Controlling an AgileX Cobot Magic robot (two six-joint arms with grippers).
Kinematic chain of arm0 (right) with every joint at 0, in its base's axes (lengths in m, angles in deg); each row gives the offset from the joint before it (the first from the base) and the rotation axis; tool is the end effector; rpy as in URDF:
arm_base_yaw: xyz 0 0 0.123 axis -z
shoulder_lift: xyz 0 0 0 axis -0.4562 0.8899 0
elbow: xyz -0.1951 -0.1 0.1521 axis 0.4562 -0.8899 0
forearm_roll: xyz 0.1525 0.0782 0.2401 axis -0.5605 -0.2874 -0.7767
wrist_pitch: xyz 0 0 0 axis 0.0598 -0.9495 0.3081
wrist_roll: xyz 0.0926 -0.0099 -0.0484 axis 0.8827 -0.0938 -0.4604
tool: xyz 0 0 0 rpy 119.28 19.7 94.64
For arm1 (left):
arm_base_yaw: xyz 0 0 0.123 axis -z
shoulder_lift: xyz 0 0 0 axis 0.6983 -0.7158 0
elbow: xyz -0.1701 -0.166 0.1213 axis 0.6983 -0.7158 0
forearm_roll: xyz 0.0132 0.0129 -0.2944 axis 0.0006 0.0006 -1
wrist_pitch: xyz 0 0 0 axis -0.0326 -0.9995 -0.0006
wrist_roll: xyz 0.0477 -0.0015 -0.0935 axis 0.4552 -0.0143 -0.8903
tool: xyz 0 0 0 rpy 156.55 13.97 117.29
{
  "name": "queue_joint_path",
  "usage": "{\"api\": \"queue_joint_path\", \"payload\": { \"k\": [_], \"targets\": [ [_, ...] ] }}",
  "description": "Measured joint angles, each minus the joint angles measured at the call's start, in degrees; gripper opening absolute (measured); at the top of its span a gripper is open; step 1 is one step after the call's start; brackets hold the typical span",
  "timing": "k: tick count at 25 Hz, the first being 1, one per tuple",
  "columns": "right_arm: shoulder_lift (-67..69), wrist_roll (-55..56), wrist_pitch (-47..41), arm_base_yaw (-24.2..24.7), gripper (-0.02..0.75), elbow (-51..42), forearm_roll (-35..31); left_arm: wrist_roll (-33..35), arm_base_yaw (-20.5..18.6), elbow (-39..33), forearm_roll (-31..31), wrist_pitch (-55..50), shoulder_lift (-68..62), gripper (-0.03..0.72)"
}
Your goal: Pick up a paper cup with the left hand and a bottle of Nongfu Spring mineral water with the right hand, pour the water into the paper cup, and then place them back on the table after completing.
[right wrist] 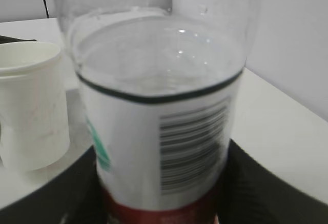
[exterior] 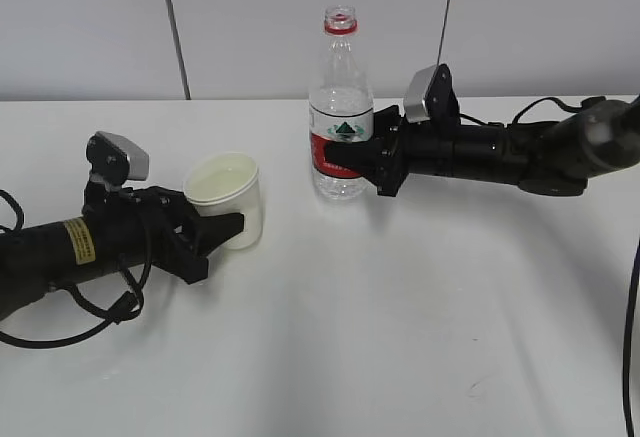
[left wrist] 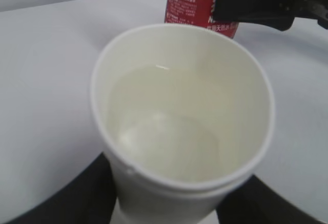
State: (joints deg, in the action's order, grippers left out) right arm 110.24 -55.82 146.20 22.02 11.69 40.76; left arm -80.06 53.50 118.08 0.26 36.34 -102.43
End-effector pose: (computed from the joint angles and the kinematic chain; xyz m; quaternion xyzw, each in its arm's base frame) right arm 0.4769 0.1306 0.0565 -0.4327 0.6172 0.3026 0.5833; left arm 0.3265 -0.1218 0.0227 0.2783 0.7447 -0.3115 0.5204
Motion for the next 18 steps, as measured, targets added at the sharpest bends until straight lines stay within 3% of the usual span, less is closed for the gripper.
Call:
{"api": "queue_joint_path", "payload": {
  "k": [6, 18],
  "targets": [
    [-0.1, -4.3, 0.4, 0.0, 0.391, -3.2, -2.3, 5.4, 2.2, 0.0, 0.0, 0.4, 0.0, 0.356],
    [1.5, -7.3, 1.0, 0.0, 0.389, -4.4, -6.2, 6.6, 4.2, 0.0, -2.8, 0.6, -0.2, 0.356]
  ]
}}
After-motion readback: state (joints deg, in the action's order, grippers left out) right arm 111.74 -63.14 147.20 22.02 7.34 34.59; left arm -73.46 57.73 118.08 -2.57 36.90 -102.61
